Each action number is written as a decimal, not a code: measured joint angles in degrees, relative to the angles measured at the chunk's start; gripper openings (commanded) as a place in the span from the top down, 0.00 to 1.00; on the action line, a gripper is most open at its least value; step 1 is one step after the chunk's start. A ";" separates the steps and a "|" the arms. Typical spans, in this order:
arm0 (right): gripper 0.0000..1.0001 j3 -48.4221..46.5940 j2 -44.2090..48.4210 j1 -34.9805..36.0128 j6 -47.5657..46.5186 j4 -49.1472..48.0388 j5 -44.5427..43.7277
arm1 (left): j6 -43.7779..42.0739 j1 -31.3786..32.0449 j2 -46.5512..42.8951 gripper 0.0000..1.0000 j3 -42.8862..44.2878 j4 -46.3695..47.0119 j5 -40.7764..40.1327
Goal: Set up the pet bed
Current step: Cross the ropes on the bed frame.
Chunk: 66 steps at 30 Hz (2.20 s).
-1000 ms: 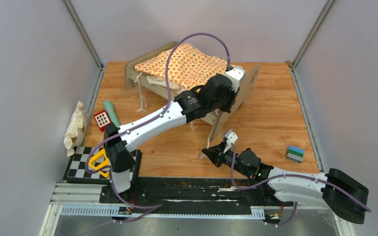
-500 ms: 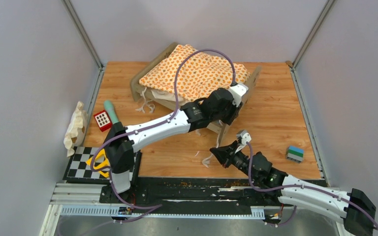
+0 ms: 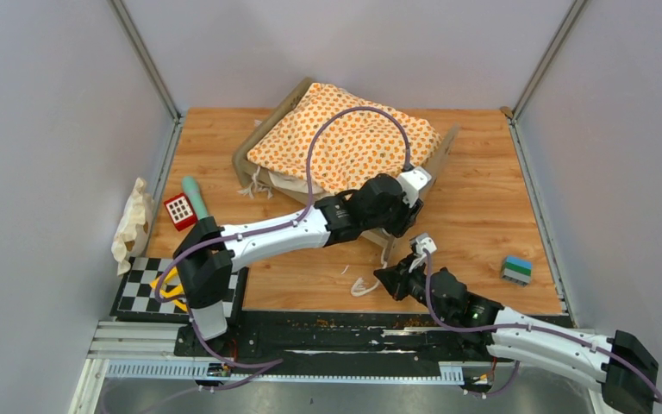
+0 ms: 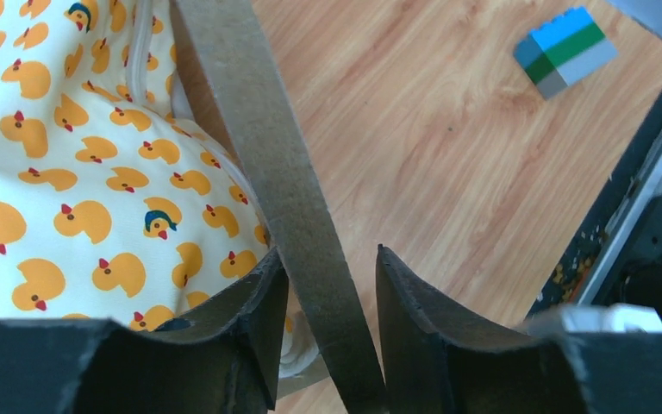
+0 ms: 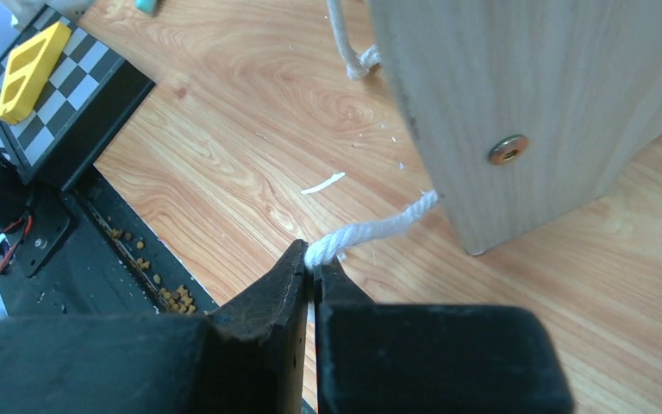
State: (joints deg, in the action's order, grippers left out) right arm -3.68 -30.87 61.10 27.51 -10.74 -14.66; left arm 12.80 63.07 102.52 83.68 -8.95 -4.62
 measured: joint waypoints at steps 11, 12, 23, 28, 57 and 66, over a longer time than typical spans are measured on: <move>1.00 0.00 3.78 0.02 1.22 4.96 -4.70 | -5.60 1.90 -10.95 0.20 -4.59 -3.26 6.49; 1.00 0.00 4.17 0.02 1.60 4.96 -5.62 | -5.64 1.90 -12.28 0.20 -5.01 -3.30 6.97; 1.00 0.44 1.49 0.00 1.49 -2.45 -5.62 | -4.39 2.58 -44.72 0.36 -30.34 -0.74 0.48; 1.00 0.39 -3.45 0.02 0.85 -6.40 -4.83 | -1.25 2.54 -53.53 0.35 -43.95 1.70 -5.62; 1.00 -7.69 -12.22 -25.62 -2.82 -9.29 0.13 | -3.26 2.54 -22.82 0.14 -46.93 23.28 -14.75; 1.00 -6.19 1.01 -25.62 -2.95 2.08 3.28 | -6.32 2.54 -7.28 0.14 -36.76 31.17 -16.96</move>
State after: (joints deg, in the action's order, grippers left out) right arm -9.87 -29.87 35.48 24.56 -8.67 -11.38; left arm 6.48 65.60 95.24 46.92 22.22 -21.58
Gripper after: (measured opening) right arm 0.046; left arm 0.862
